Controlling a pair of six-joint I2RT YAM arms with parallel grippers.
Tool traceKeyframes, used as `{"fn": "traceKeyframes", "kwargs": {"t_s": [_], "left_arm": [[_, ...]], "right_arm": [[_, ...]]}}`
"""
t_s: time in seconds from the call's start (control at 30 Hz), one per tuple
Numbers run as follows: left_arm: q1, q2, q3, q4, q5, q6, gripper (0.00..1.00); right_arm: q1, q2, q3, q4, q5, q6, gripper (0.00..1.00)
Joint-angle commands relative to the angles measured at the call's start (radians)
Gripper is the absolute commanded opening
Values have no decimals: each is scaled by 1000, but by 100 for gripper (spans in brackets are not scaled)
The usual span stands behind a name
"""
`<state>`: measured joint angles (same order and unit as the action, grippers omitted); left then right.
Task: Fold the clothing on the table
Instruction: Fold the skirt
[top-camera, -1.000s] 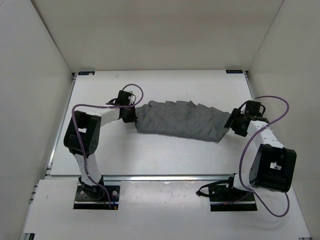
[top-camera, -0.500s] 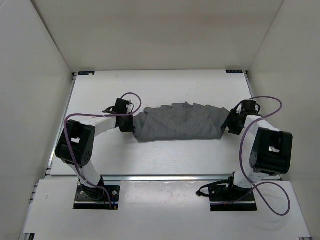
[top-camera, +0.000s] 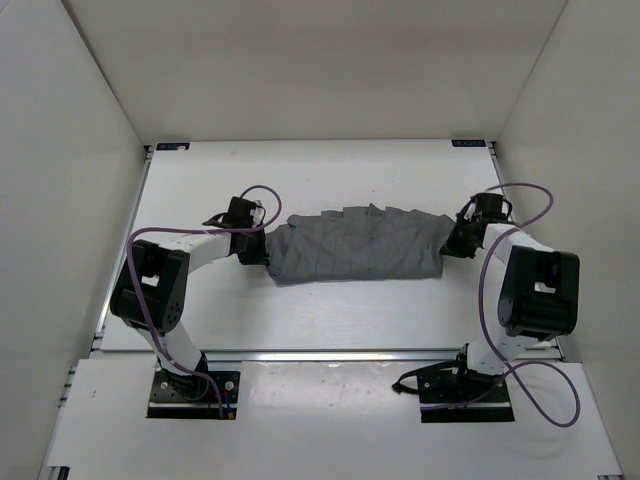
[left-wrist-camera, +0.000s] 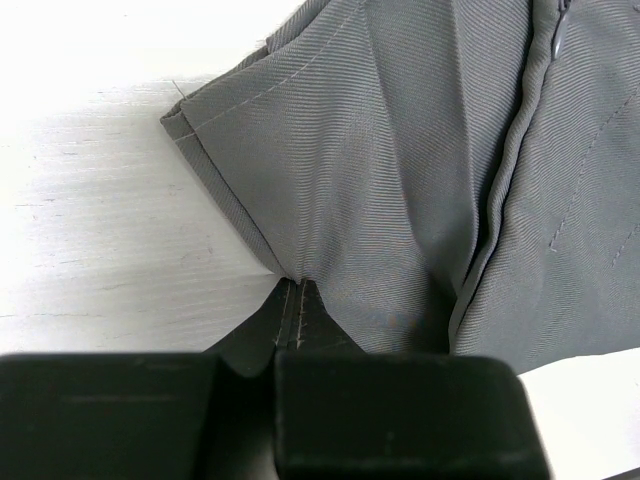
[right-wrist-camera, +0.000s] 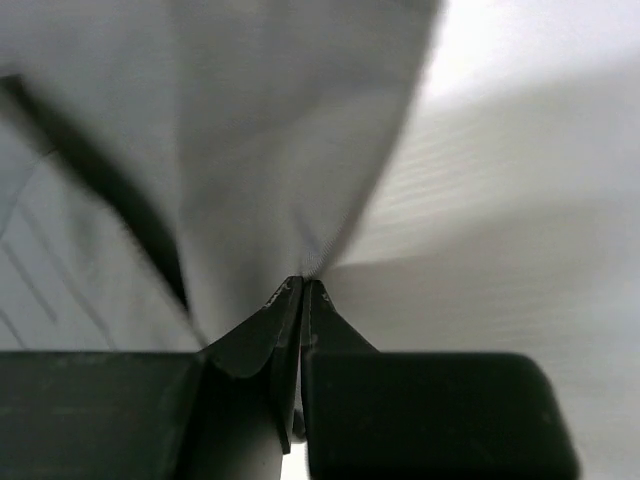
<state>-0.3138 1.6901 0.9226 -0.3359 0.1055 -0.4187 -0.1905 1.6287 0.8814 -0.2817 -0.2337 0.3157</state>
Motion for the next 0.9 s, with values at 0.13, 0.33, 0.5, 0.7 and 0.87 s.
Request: {"fn": "traceKeyframes", "kwargs": {"t_s": [0.13, 0.33, 0.5, 0.7, 0.87], "left_arm": [[-7, -47, -27, 11, 19, 2, 0], [-8, -52, -28, 11, 13, 0, 0], [-7, -53, -36, 26, 16, -8, 0], [-1, -59, -51, 38, 16, -15, 0], [1, -64, -68, 45, 11, -25, 0]], "right_arm": [[215, -148, 185, -74, -49, -61, 0], [439, -153, 274, -76, -81, -3, 0], [603, -73, 370, -14, -128, 36, 0], [743, 43, 468, 39, -161, 57, 0], [830, 152, 516, 75, -154, 66, 0]]}}
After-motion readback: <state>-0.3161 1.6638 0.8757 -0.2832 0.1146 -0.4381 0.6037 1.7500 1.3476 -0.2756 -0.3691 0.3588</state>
